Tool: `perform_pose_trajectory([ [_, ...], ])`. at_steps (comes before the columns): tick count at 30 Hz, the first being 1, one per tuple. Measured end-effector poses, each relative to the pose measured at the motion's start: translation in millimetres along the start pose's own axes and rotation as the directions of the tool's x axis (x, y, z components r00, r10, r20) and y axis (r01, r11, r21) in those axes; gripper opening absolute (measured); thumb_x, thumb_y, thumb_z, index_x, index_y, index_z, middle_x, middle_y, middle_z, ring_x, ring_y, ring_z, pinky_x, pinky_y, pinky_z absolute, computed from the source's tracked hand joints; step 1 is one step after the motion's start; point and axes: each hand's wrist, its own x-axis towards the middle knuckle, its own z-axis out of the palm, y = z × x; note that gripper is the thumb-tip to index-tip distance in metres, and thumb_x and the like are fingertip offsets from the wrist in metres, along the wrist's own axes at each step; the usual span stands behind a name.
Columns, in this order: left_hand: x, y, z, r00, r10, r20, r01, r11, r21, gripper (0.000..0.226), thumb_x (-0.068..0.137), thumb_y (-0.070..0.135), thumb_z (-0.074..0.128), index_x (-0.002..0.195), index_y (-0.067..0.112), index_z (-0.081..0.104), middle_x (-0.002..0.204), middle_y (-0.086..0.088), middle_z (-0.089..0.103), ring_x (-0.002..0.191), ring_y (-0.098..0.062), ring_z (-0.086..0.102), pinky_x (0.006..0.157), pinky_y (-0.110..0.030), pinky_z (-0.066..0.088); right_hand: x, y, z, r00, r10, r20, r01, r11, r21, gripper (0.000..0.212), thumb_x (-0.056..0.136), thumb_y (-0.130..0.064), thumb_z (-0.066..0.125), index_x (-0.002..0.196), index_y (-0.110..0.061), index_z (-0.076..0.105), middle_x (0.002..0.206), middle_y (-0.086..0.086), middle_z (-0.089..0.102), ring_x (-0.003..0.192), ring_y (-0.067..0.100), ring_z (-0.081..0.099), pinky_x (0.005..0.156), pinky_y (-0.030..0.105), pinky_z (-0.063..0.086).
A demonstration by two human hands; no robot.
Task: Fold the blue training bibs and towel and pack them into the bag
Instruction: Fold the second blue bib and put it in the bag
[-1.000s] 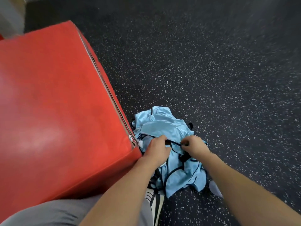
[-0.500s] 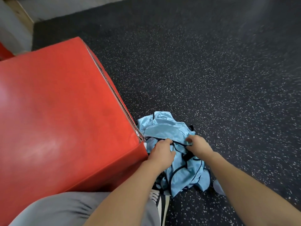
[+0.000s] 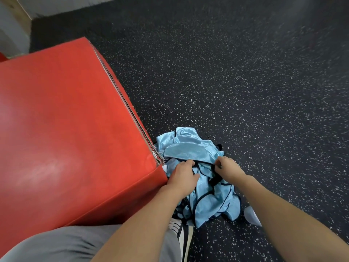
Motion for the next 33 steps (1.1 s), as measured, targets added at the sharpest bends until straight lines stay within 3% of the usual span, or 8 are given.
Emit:
perform_pose_trajectory([
  [5,-12,7,-9,0.999,0.015,-0.036,-0.015,1.0,-0.015,0.05,0.097,0.027,0.061,0.145,0.018,0.047,0.145,-0.005,0.051,0.129,-0.024,0.052,0.109,-0.041,0.043,-19,-23,-30,0.995,0.0,-0.102,0.028,0.962,0.271,0.005,0.098,-0.022,0.059,0.098,-0.02,0.063,0.086,0.0,0.069,0.081,0.02,0.065,0.067,0.028,0.049],
  [11,-37,50,-45,0.969,0.099,-0.226,-0.12,0.99,-0.077,0.047,0.094,0.022,0.062,0.14,0.024,0.05,0.135,0.001,0.055,0.111,-0.021,0.061,0.101,-0.042,0.049,-61,-69,-112,0.977,-0.145,-0.159,0.197,0.899,0.39,0.014,0.097,-0.031,0.065,0.102,-0.024,0.076,0.09,-0.013,0.073,0.079,0.001,0.064,0.068,0.017,0.046],
  [15,-65,73,-83,0.938,0.166,-0.303,-0.18,0.984,-0.017,0.048,0.093,0.023,0.065,0.139,0.023,0.051,0.134,0.001,0.055,0.117,-0.019,0.057,0.105,-0.036,0.044,-102,-103,-159,0.952,-0.246,-0.183,0.304,0.827,0.473,0.01,0.093,-0.026,0.072,0.1,-0.024,0.079,0.094,-0.01,0.077,0.093,0.01,0.071,0.084,0.027,0.056],
  [21,-104,112,-147,0.888,0.243,-0.391,-0.243,0.969,0.049,0.047,0.092,0.027,0.065,0.137,0.031,0.053,0.134,0.001,0.055,0.12,-0.022,0.055,0.102,-0.043,0.048,-164,-154,-235,0.89,-0.372,-0.264,0.455,0.767,0.452,0.013,0.092,-0.016,0.072,0.103,-0.02,0.078,0.097,-0.009,0.078,0.096,0.006,0.071,0.09,0.022,0.054],
  [24,-121,133,-176,0.857,0.311,-0.412,-0.33,0.944,0.027,0.041,0.088,0.031,0.069,0.128,0.035,0.061,0.123,0.006,0.063,0.108,-0.018,0.062,0.094,-0.043,0.053,-193,-177,-272,0.863,-0.405,-0.303,0.504,0.732,0.459,0.013,0.093,-0.013,0.071,0.101,-0.02,0.078,0.096,-0.006,0.078,0.096,0.008,0.071,0.09,0.021,0.053],
  [27,-139,153,-203,0.838,0.341,-0.426,-0.339,0.937,0.084,0.015,0.089,0.036,0.066,0.101,0.028,0.069,0.096,0.006,0.066,0.089,-0.019,0.064,0.082,-0.041,0.056,-220,-200,-308,0.828,-0.437,-0.351,0.556,0.714,0.424,0.013,0.093,-0.012,0.071,0.101,-0.019,0.078,0.096,-0.007,0.078,0.094,0.004,0.07,0.085,0.016,0.05],
  [29,-152,167,-223,0.807,0.328,-0.491,-0.312,0.943,0.118,0.015,0.091,0.033,0.06,0.081,0.021,0.062,0.084,0.001,0.063,0.08,-0.025,0.062,0.074,-0.042,0.057,-237,-215,-333,0.802,-0.455,-0.388,0.59,0.709,0.386,0.013,0.093,-0.012,0.071,0.102,-0.018,0.078,0.097,-0.007,0.078,0.093,0.004,0.07,0.082,0.014,0.05],
  [33,-182,185,-275,0.731,0.327,-0.598,-0.295,0.943,0.155,0.014,0.093,0.027,0.054,0.098,0.027,0.067,0.096,0.002,0.066,0.084,-0.023,0.062,0.067,-0.034,0.051,-274,-242,-389,0.732,-0.475,-0.488,0.648,0.707,0.284,0.012,0.092,-0.015,0.072,0.1,-0.02,0.078,0.095,-0.009,0.078,0.092,0.002,0.071,0.08,0.012,0.048],
])
